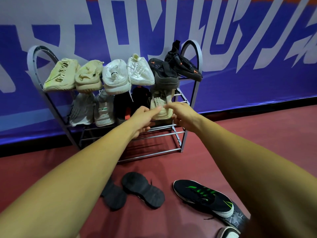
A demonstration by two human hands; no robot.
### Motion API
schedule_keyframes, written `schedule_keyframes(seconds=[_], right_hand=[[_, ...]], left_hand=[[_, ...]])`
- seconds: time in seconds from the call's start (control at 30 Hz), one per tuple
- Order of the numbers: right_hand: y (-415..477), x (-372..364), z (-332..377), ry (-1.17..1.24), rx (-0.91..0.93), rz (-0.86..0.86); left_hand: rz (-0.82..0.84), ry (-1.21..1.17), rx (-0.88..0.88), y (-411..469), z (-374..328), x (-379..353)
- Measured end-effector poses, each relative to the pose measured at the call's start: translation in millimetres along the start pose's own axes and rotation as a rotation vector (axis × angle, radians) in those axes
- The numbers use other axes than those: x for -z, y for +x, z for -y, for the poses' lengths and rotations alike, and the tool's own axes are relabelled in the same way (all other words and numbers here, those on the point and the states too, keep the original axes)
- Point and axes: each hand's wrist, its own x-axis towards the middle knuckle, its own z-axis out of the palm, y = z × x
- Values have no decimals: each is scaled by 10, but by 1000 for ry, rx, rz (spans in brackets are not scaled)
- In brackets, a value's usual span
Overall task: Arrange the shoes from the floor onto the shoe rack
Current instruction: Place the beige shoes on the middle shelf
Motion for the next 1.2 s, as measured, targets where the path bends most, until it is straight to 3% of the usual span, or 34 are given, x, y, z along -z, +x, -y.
schedule_keyframes(seconds=[0.27, 0.5, 0.7, 0.93, 1.2], right_hand=[[147, 386, -111, 113, -61, -156], [335, 638, -279, 72, -159, -157], [550, 618, -402, 110, -105, -231], [692, 517, -583, 67, -38, -258], [759, 582, -612, -44, -4, -358]], left_hand=[[-15, 234, -206, 251, 47, -414], [-129, 277, -233, 478, 105, -669], [-265, 428, -282, 605, 31, -834], [-232, 504, -167, 719, 64, -897], [-92, 481, -166, 806, 172, -917]])
